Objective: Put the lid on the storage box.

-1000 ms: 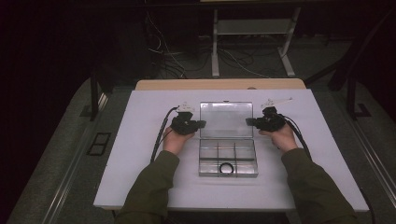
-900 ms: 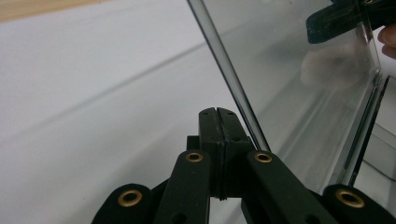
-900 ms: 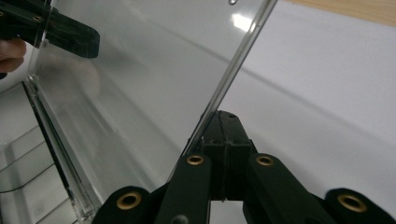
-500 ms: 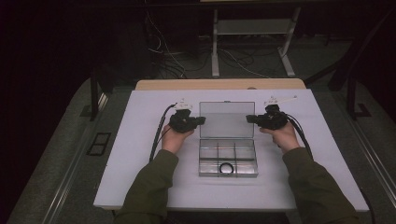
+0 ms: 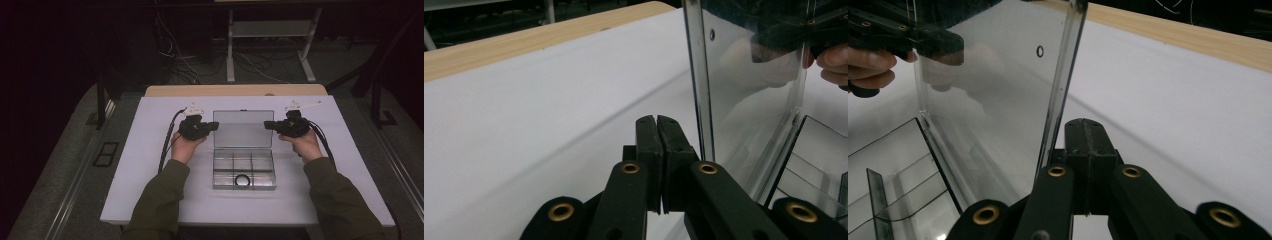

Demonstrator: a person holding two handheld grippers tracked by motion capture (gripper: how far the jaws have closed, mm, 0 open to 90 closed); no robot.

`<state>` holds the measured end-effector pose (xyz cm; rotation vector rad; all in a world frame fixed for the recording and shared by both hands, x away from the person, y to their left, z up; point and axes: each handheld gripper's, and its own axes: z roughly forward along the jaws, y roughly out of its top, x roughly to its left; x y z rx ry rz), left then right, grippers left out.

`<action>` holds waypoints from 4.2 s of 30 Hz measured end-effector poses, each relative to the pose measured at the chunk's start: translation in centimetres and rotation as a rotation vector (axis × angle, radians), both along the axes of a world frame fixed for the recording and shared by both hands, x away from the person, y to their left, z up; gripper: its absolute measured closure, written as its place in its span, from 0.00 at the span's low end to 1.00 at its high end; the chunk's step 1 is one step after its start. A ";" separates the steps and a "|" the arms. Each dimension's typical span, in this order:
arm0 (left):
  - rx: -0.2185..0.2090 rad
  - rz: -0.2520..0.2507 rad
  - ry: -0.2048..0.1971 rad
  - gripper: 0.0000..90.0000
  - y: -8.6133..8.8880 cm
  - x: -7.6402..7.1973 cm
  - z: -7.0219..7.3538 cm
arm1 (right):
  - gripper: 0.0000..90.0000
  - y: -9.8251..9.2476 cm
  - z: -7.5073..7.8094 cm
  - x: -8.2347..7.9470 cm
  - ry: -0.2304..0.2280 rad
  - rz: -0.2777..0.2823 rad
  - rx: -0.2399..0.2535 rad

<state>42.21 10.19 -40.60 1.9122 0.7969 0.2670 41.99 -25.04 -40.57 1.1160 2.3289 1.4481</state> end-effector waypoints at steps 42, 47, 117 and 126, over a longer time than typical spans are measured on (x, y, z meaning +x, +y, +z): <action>-0.104 -0.064 -0.127 0.88 0.8 -4.4 4.5 | 0.99 -0.2 1.0 -2.1 -0.021 0.040 0.006; -0.107 -0.079 -0.128 0.88 1.0 -4.8 4.6 | 0.99 -0.8 1.3 -2.6 -0.030 0.037 0.002; -0.039 -0.243 -0.009 0.99 3.0 -12.7 0.4 | 0.99 -2.2 1.2 -13.2 -0.014 0.239 0.009; -0.001 -0.254 0.009 0.99 3.0 -12.9 -0.6 | 0.99 -2.1 0.1 -13.7 -0.001 0.236 -0.040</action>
